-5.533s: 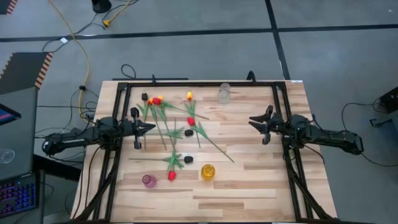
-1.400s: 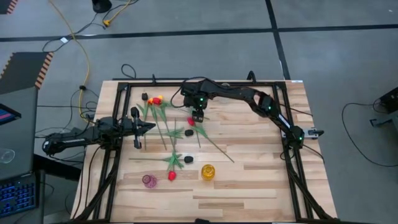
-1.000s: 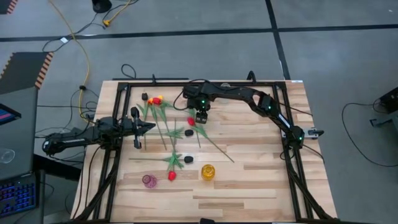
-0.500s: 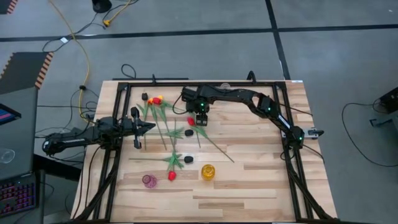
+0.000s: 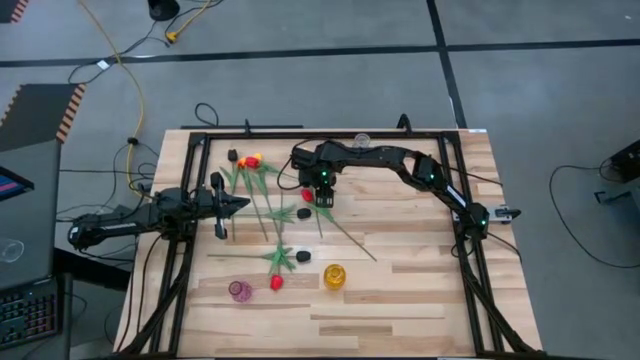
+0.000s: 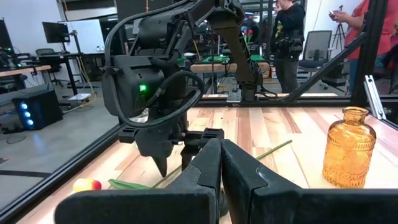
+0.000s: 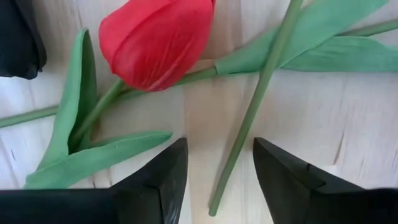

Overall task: Sort flowers into vase by color
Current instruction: Put the top red flower into the transparent vase

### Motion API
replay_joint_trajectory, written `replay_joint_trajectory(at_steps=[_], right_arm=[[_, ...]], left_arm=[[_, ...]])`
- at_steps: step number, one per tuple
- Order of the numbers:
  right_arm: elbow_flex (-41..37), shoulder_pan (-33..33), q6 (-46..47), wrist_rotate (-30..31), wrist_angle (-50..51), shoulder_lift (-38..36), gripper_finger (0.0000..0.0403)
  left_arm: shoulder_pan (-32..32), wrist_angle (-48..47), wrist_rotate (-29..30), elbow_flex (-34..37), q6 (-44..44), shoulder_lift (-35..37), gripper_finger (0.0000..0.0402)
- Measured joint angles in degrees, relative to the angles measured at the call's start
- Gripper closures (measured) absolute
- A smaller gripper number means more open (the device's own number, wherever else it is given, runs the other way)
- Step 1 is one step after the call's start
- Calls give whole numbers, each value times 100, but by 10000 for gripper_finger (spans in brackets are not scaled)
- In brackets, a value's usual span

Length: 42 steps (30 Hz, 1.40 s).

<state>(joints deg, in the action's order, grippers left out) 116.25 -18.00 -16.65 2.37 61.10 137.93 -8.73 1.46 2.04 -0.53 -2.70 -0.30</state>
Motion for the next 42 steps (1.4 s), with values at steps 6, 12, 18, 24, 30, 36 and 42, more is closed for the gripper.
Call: replay_joint_trajectory(at_steps=[6, 12, 18, 24, 30, 36, 42], right_arm=[[0, -2, -39, 2, 22, 2, 229], [0, -22, -36, 18, 15, 7, 301], [0, -52, 71, 59, 4, 11, 378], [2, -52, 74, 63, 42, 11, 383], [97, -52, 160, 64, 281, 6, 387], [397, -70, 165, 108, 525, -11, 387], [544, -61, 154, 92, 643, -177, 387]], left_arm=[[0, 0, 0, 2, 0, 0, 401], [0, -1, 1, 2, 0, 0, 401], [1, 2, 2, 0, -2, 0, 401], [0, 2, 2, 2, -2, 0, 401], [-1, 2, 5, 1, -2, 0, 401], [-1, 18, 127, 2, 44, 1, 401], [-1, 297, 496, 1, 50, 2, 401]])
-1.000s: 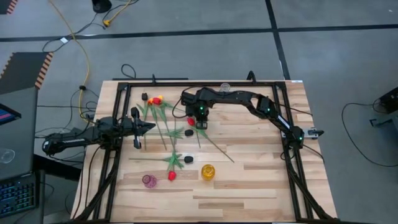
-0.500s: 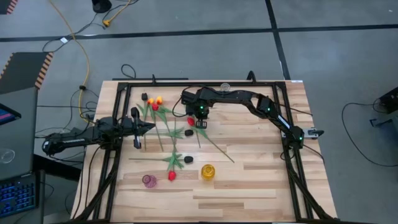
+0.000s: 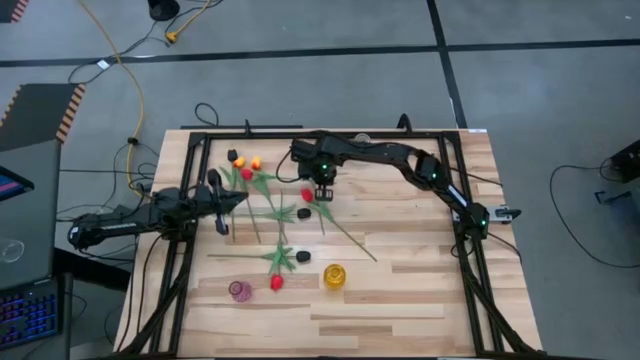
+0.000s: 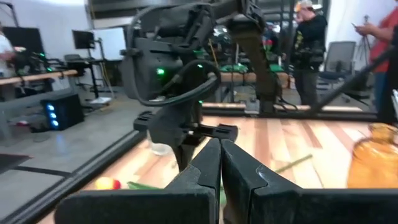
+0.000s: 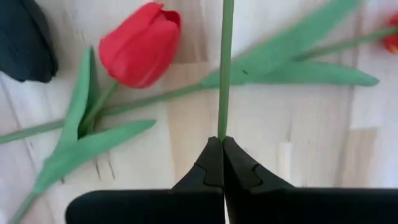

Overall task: Sort flowers into vase by color
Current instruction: Put the top red flower into the transparent vase

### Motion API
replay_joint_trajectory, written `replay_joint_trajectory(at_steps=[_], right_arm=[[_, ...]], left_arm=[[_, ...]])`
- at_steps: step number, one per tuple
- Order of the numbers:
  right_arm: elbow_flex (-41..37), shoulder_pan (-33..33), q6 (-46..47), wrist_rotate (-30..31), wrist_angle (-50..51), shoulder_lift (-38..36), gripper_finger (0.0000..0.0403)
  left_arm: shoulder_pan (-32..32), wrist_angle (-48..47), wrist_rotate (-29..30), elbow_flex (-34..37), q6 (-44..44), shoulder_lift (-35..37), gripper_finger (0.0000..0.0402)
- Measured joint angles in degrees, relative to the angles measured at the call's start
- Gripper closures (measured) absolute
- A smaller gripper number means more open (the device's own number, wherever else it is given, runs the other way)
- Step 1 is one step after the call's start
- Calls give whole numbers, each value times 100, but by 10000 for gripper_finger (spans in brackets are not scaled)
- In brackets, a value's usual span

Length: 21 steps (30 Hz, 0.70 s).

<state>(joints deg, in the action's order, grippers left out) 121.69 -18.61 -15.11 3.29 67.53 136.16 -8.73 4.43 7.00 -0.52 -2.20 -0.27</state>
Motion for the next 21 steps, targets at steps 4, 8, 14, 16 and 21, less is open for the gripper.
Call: replay_joint_trajectory(at_steps=[4, 8, 14, 16, 21], right_arm=[[0, -36, 4, -8, 136, -249, 387], [-28, -44, 5, -13, 168, -590, 387], [-31, -119, 22, -39, 320, -1063, 387], [-59, -149, 24, -55, 361, -1202, 387], [-602, -195, 126, -243, 210, -1630, 387]], left_arm=[[0, 253, 92, 1, 11, 0, 401], [2, 341, 139, -8, 15, 0, 394], [0, 426, 386, -30, 494, -4, 349], [0, 424, 407, -32, 602, -4, 331], [2, 412, 418, -19, 907, -11, 298]])
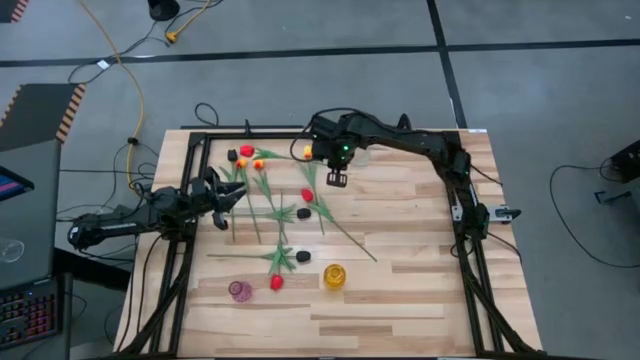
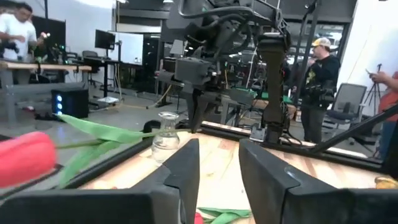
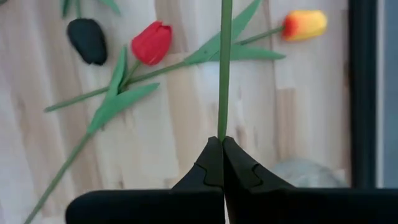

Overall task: Sort flowers into vase by color
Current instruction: Put the top red flower into the transparent vase

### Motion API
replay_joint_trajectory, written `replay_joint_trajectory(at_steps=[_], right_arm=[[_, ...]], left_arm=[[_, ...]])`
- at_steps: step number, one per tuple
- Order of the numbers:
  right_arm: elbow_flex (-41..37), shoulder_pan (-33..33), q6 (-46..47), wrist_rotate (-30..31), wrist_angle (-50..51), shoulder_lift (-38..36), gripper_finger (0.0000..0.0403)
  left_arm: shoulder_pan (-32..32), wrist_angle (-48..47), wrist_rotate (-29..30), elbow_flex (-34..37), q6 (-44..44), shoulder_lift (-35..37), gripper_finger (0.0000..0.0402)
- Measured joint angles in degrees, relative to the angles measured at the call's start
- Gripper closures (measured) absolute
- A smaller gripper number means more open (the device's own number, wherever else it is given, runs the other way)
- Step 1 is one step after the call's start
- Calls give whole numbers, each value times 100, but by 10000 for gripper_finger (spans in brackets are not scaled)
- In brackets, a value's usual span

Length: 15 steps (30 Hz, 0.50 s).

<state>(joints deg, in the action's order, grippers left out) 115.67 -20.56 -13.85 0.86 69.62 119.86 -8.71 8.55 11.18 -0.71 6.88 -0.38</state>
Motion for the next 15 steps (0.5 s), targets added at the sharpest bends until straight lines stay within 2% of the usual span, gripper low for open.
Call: replay_joint_trajectory(at_steps=[6, 10, 15], right_arm=[[-1589, -13, 494, -142, -1063, -845, 387], [-2718, -11, 879, -253, -2353, -1437, 387], [-3690, 28, 1114, -567, -4178, -1958, 387]], left_arm=[[-1, 10, 1, 0, 170, -45, 290], [0, 194, 11, 0, 493, -246, 290], [0, 962, 35, 4, 546, -827, 290]])
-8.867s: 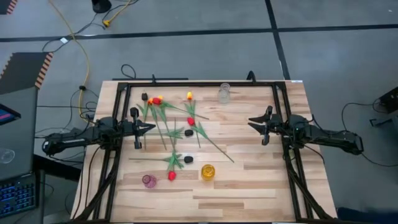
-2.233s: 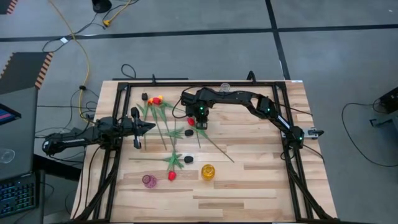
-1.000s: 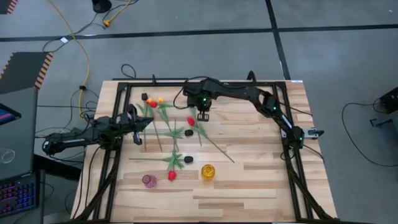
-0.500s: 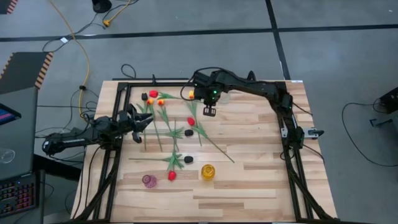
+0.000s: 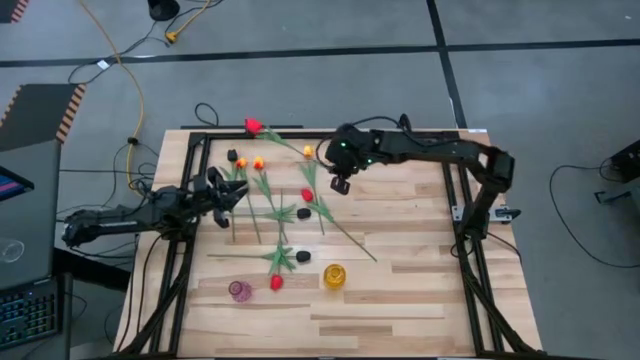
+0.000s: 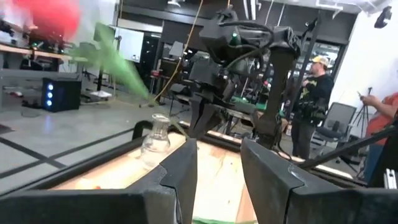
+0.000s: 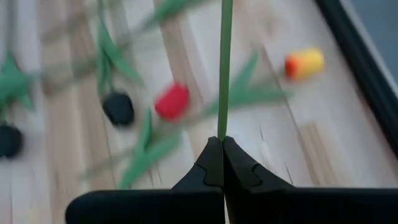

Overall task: Sort flowers into vase by color
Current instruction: Put the top red flower into the transparent vase

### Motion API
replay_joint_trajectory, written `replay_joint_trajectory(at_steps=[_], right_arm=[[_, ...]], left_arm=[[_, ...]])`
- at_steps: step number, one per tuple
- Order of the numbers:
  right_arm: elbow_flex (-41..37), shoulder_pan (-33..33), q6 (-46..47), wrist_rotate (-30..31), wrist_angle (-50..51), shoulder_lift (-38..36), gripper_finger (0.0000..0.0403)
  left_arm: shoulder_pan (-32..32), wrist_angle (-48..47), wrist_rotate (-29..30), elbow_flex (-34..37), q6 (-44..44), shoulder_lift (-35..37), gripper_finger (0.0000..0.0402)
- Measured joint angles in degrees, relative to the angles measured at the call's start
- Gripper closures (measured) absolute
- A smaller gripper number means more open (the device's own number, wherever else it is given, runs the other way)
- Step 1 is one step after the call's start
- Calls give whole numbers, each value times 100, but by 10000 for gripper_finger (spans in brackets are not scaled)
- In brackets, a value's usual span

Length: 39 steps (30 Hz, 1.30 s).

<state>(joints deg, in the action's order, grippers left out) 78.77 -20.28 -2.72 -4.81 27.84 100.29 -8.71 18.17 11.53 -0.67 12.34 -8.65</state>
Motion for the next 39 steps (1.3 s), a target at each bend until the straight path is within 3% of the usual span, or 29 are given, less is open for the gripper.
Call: replay_joint_trajectory(at_steps=[5, 10, 15, 22, 29, 39], right_arm=[[-536, 191, -54, -34, -1409, -135, 385], [-545, 422, -160, -139, -1906, -13, 381], [-552, 634, -379, -139, -2281, 48, 384], [-545, 799, -396, -136, -2424, 48, 382], [-545, 879, -487, -127, -2438, 47, 382], [-545, 894, -481, -119, -2606, 48, 382]], left_arm=[[-2, 1050, 156, 0, 107, -920, 290], [-2, 1959, 270, -141, 188, -2023, 290], [0, 2256, 267, -699, 139, -3178, 290], [0, 2298, 266, -1615, -637, -4375, 290], [0, 2284, 53, -2288, -944, -4981, 290], [2, 2239, -61, -2485, -962, -5050, 290]])
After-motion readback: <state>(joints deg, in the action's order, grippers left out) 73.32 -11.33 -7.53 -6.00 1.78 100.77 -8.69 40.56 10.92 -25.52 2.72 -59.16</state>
